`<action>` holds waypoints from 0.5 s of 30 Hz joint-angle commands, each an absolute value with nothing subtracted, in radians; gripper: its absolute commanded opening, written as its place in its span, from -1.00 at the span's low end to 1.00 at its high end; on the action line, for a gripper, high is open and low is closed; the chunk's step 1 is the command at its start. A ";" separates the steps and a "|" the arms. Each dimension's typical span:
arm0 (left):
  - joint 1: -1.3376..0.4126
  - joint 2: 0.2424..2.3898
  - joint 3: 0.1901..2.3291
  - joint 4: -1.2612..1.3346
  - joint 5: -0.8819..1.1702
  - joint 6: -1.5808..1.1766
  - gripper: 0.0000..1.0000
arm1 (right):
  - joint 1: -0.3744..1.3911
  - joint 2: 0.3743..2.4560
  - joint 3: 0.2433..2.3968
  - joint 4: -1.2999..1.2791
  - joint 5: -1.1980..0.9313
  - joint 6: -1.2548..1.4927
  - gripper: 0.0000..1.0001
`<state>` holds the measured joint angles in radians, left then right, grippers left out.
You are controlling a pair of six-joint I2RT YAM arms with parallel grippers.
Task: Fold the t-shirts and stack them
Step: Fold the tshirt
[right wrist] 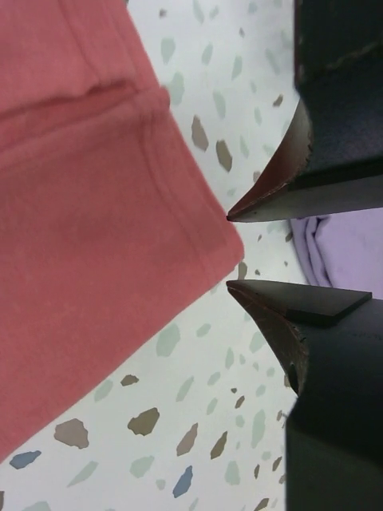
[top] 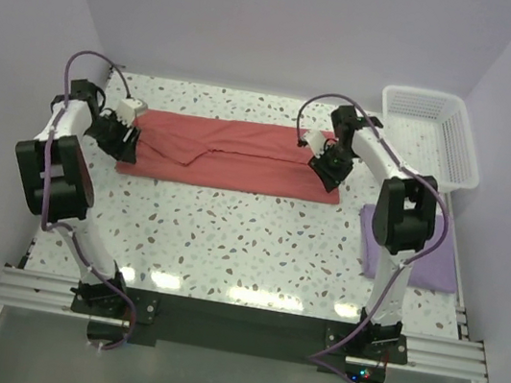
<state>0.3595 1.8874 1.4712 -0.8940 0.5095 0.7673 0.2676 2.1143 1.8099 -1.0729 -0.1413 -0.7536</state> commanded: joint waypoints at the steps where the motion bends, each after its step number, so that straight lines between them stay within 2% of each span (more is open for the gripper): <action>1: 0.354 1.878 1.410 -0.721 0.482 0.672 0.20 | 0.276 2.121 1.738 -0.990 -0.163 -0.692 -0.24; 10: 0.351 1.950 1.290 -0.652 0.333 0.643 0.01 | 0.278 2.206 1.643 -0.876 -0.008 -0.690 -0.40; 11: 0.351 1.950 1.264 -0.652 0.312 0.643 -0.07 | 0.276 2.203 1.631 -0.871 -0.003 -0.695 -0.42; 15: 0.350 1.902 1.171 -0.649 0.270 0.666 -0.14 | 0.276 2.158 1.521 -0.841 0.041 -0.721 -0.49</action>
<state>0.3504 1.9099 1.2633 -0.6426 0.3561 0.6655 0.2871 2.1410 1.6276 -0.8883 -0.0399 -0.7002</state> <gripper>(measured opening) 0.438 0.272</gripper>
